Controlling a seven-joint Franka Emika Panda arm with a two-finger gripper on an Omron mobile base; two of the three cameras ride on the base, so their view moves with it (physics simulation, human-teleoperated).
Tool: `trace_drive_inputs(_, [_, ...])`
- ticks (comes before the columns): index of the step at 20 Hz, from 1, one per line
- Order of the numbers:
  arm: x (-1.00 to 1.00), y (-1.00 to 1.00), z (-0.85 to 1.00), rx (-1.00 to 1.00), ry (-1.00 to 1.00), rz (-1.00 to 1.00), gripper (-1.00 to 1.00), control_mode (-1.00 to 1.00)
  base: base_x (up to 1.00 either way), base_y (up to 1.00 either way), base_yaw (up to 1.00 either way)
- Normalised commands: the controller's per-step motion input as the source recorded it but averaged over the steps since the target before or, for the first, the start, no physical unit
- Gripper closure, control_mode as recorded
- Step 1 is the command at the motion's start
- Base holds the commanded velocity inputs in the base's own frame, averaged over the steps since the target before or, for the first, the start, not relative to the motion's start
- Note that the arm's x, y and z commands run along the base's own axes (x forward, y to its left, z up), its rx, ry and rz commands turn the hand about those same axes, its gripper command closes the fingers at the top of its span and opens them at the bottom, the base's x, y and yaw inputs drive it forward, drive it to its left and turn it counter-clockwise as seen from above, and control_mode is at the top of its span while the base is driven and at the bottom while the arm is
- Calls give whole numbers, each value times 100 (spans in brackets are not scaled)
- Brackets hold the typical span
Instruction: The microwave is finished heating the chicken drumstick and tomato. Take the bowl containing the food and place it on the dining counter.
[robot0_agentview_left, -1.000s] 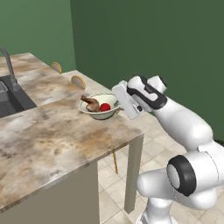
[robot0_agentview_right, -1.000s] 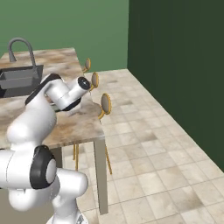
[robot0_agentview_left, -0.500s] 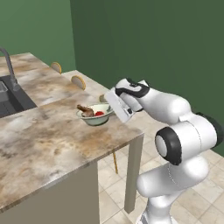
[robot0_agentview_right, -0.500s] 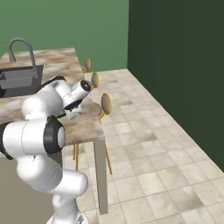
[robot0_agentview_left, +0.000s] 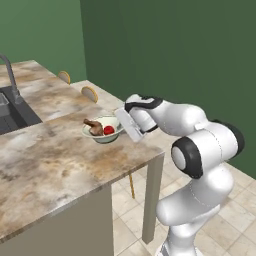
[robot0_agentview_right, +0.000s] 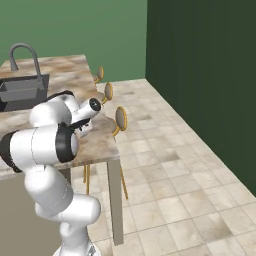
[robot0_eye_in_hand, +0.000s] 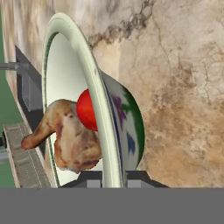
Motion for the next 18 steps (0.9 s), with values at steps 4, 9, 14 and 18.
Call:
trace_drive_inputs(4, [63,34,-12,0,0,-5,100,-100,0,0,0])
trace_drive_inputs(9, [41,11,-15,-6,2,-1,100,-100,0,0,0])
trace_drive_inputs(14, [0,0,0,0,0,0,-100,-100,0,0,0])
trace_drive_inputs(18, [0,-1,0,0,0,0,-100,-100,0,0,0])
